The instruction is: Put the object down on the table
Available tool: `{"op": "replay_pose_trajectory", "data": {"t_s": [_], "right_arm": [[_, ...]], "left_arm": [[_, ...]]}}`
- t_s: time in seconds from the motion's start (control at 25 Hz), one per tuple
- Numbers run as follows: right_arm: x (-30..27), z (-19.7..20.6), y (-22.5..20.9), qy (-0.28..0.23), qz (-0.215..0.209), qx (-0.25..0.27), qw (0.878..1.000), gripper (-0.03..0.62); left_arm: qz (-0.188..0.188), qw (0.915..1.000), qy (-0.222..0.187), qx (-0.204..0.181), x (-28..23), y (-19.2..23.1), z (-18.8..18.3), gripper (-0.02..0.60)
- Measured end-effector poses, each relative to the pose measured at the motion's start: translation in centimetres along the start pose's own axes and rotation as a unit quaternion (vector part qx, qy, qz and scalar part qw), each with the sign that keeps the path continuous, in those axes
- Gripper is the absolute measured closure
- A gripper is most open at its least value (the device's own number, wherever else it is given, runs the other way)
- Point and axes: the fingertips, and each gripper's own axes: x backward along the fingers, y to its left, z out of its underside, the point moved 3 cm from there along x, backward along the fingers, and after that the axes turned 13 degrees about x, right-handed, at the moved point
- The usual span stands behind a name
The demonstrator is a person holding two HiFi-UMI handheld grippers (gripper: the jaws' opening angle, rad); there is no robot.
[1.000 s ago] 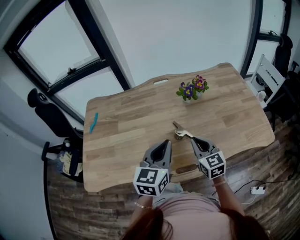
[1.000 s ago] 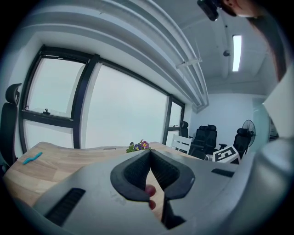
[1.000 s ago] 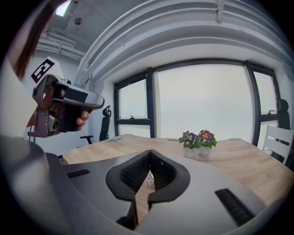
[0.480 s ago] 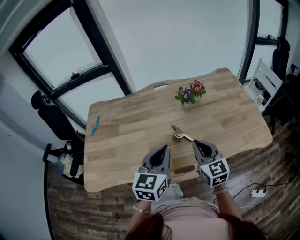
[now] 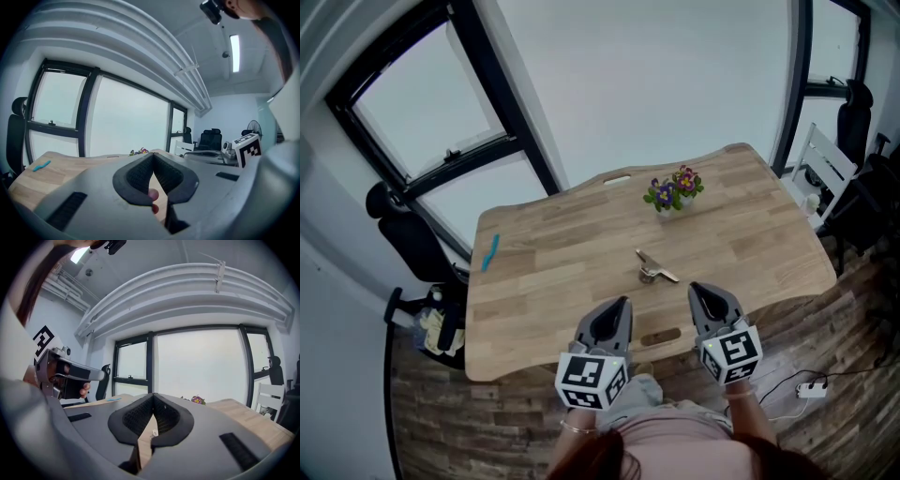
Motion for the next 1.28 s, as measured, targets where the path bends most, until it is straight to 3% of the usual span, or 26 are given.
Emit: {"op": "replay_pose_trajectory", "data": {"t_s": [0.4,0.84,1.28], "right_arm": [[3.9,-1.6,-0.9,-0.012,0.021,0.008,1.000,0.594],[8.2,-1.6,-1.9,-0.015,0.038,0.001,0.999,0.594],[9.2,-1.7,-1.8,-0.025,0.051,-0.008,0.998,0.594]], "left_arm": [[-0.011,0.9999,-0.004,0.006,2.1,-1.8,0.5,0.580],[0.002,1.0000,0.007,0.004,3.0,-4.7,2.0,0.580],[0.003,0.9999,0.013,-0.007,4.0,-5.4,2.5,0.580]]}}
